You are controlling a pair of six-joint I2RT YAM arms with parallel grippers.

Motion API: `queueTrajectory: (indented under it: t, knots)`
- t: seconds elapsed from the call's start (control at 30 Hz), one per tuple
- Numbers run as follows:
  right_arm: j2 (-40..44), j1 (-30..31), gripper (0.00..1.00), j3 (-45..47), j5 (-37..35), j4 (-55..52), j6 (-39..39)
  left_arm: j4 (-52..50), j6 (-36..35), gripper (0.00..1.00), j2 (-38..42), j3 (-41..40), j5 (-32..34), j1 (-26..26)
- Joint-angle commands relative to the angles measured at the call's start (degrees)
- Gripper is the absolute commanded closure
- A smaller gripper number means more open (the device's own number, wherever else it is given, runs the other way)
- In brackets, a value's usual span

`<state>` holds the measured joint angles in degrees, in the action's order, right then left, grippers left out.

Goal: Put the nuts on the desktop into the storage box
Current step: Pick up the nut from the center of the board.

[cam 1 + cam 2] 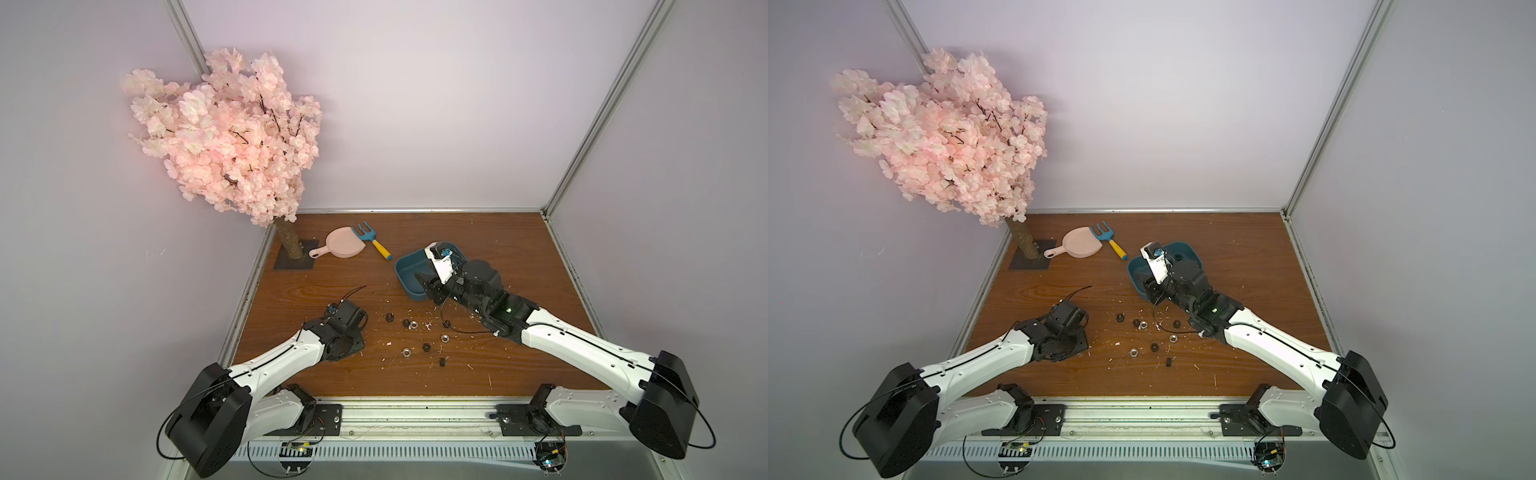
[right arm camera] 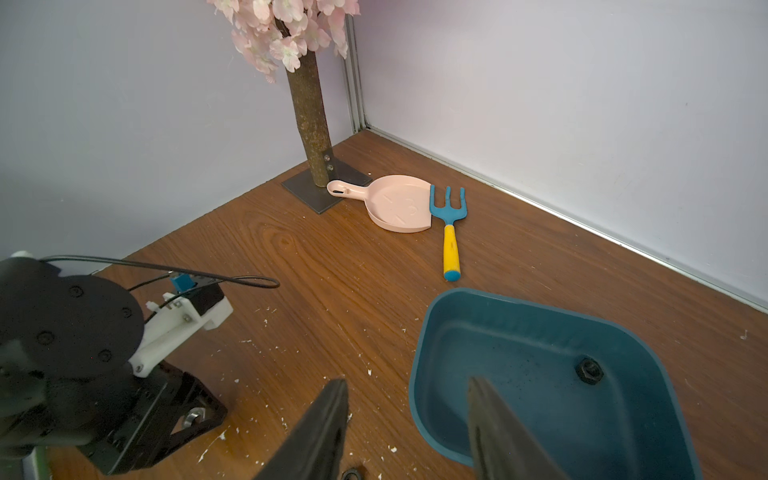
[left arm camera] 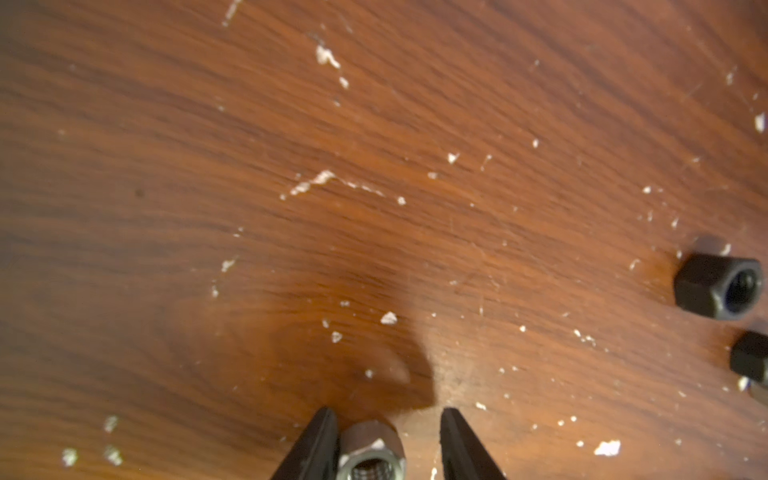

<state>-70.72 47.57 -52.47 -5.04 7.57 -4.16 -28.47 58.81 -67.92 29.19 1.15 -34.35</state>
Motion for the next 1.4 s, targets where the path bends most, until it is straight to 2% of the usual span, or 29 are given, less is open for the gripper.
queueTrajectory:
  t: [0.0, 0.17, 0.47, 0.73, 0.87, 1.0, 1.1, 1.27, 1.37]
  knots:
    - [1.98, 0.36, 0.48, -0.37, -1.7, 1.33, -0.89, -8.11, -2.52, 0.54, -4.37, -1.83, -4.49, -1.94]
    - [2.86, 0.33, 0.48, 0.71, -2.22, 1.93, -1.02, -12.92, -4.83, 0.53, -5.48, 3.03, 0.03, -2.21]
    - [3.26, 0.33, 0.48, 0.69, -2.89, 1.58, -0.07, -14.73, -7.31, 0.53, -8.14, 4.45, -0.96, -2.63]
    - [4.36, 0.33, 0.48, 1.05, -2.49, 1.87, -0.59, -14.68, -11.02, 0.54, -12.76, 9.27, 2.55, -2.65]
    - [4.71, 0.36, 0.48, 0.61, -2.57, 1.24, -0.36, -14.6, -11.34, 0.65, -14.93, 9.42, 1.17, -2.66]
    - [5.01, 0.34, 0.48, 1.02, -2.53, 1.57, -0.38, -14.42, -11.64, 0.68, -14.96, 10.12, 2.02, -2.65]
    - [4.85, 0.34, 0.48, 1.3, -2.21, 1.66, -0.41, -14.34, -12.66, 0.78, -14.87, 11.67, 3.16, -2.65]
    - [5.89, 0.4, 0.47, 4.07, 0.97, 4.02, 1.75, -14.34, -16.5, 0.79, -13.99, 16.33, 1.65, -2.66]
    - [8.22, 0.35, 0.45, 8.46, 7.52, 7.26, 8.11, -14.27, -19.56, 0.8, -11.67, 19.95, -0.97, -2.65]
